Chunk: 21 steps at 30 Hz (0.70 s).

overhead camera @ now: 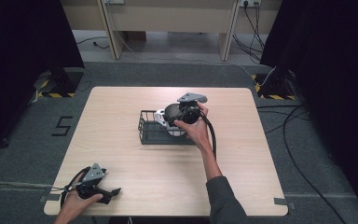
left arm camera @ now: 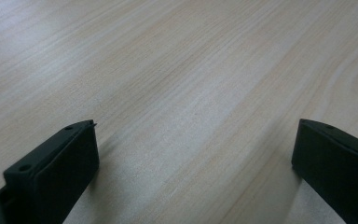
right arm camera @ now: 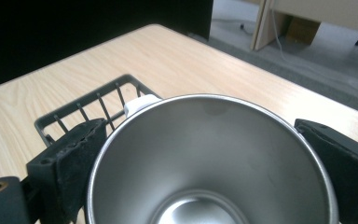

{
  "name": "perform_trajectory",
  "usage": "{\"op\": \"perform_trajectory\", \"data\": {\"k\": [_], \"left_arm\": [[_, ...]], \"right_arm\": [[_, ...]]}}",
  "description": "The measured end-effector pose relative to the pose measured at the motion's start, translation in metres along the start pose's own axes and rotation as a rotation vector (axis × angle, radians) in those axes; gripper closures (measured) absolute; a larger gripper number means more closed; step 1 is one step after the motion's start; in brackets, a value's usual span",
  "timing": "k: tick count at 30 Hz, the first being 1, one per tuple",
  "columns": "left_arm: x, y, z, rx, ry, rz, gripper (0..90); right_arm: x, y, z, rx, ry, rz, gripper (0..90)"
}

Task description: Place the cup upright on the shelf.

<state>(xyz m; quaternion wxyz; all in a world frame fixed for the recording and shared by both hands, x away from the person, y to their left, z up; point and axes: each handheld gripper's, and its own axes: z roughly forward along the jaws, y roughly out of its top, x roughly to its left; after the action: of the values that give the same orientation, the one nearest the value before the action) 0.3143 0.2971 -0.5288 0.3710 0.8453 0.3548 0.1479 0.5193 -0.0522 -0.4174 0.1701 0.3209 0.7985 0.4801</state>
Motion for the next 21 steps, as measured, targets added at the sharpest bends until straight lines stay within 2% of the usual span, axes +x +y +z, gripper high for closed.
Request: {"op": "perform_trajectory", "data": {"k": [21], "left_arm": [[0.0,0.0,0.0,0.0,0.0,0.0,0.0]], "right_arm": [[0.0007,-0.0004,-0.0038,-0.02,-0.015,0.013,5.7]]}}
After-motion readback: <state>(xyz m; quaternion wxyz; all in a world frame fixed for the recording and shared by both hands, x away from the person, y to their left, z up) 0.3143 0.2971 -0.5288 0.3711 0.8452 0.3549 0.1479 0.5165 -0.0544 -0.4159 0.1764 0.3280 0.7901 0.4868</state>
